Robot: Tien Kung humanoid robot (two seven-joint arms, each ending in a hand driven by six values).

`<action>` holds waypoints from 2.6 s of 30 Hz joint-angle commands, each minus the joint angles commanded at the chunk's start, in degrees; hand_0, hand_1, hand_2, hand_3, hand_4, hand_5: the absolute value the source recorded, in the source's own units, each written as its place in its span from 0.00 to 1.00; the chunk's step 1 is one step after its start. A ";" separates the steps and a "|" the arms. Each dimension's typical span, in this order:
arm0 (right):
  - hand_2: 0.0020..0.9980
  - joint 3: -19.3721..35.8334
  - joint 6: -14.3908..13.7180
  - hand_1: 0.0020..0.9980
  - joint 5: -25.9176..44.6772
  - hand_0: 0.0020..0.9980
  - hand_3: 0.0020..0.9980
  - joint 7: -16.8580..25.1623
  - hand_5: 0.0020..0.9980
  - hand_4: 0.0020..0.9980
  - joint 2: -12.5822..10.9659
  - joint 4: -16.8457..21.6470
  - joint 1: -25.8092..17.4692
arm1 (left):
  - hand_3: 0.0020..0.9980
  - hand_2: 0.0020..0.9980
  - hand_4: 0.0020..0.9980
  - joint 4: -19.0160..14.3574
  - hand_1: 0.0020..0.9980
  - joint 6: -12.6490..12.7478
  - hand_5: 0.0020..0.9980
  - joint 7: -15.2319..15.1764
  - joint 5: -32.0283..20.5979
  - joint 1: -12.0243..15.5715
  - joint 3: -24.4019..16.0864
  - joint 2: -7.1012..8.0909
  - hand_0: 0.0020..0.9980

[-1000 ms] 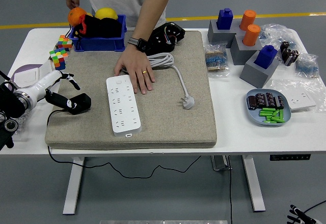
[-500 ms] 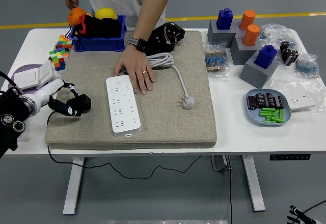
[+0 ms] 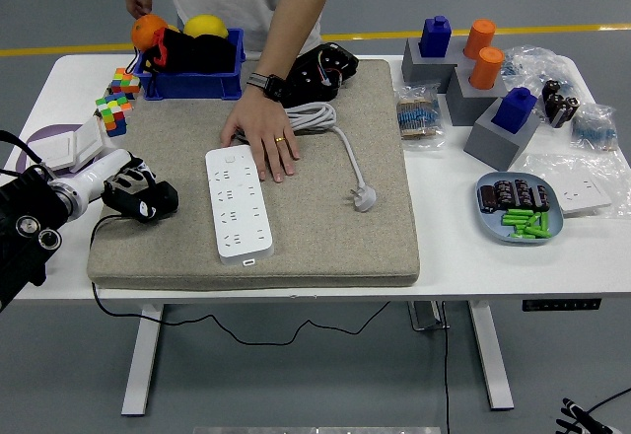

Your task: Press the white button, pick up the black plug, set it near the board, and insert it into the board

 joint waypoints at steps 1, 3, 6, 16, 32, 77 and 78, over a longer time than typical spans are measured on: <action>0.65 -0.01 0.00 0.67 0.00 0.78 0.63 0.02 0.47 0.72 0.00 0.00 0.00 | 0.51 0.44 0.87 0.06 0.48 0.01 0.00 0.08 0.10 -0.10 0.08 -0.03 0.38; 0.65 -0.01 -0.01 0.67 -0.01 0.78 0.63 0.03 0.47 0.72 0.01 0.00 -0.01 | 0.51 0.44 0.87 0.20 0.48 -0.10 0.00 0.13 0.03 -0.24 0.38 -0.05 0.38; 0.65 -0.08 0.00 0.67 0.00 0.78 0.63 0.08 0.47 0.72 0.00 0.00 -0.06 | 0.51 0.44 0.87 0.35 0.48 -0.45 0.00 0.42 -0.07 -0.29 0.76 -0.05 0.38; 0.65 0.11 -0.05 0.67 -0.06 0.78 0.63 0.20 0.47 0.72 -0.04 0.00 0.04 | 0.44 0.32 0.81 -0.12 0.34 -0.83 0.00 -0.50 -2.66 -0.39 0.51 0.24 0.30; 0.65 -0.05 -0.15 0.67 -0.04 0.78 0.63 0.45 0.47 0.72 0.04 0.00 -0.08 | 0.33 0.27 0.69 -9.21 0.30 1.20 0.00 -4.20 -0.89 -2.71 3.47 1.83 0.31; 0.64 -0.74 -0.21 0.66 0.77 0.78 0.62 0.20 0.47 0.71 -0.42 0.00 0.45 | 0.29 0.25 0.65 1.17 0.28 -0.24 0.00 -5.80 2.15 -19.83 27.78 0.19 0.34; 0.64 -0.82 -0.22 0.66 0.79 0.78 0.62 0.22 0.47 0.71 -0.42 0.00 0.46 | 0.29 0.25 0.65 0.97 0.28 -0.35 0.00 -5.73 2.02 -19.92 28.02 0.37 0.34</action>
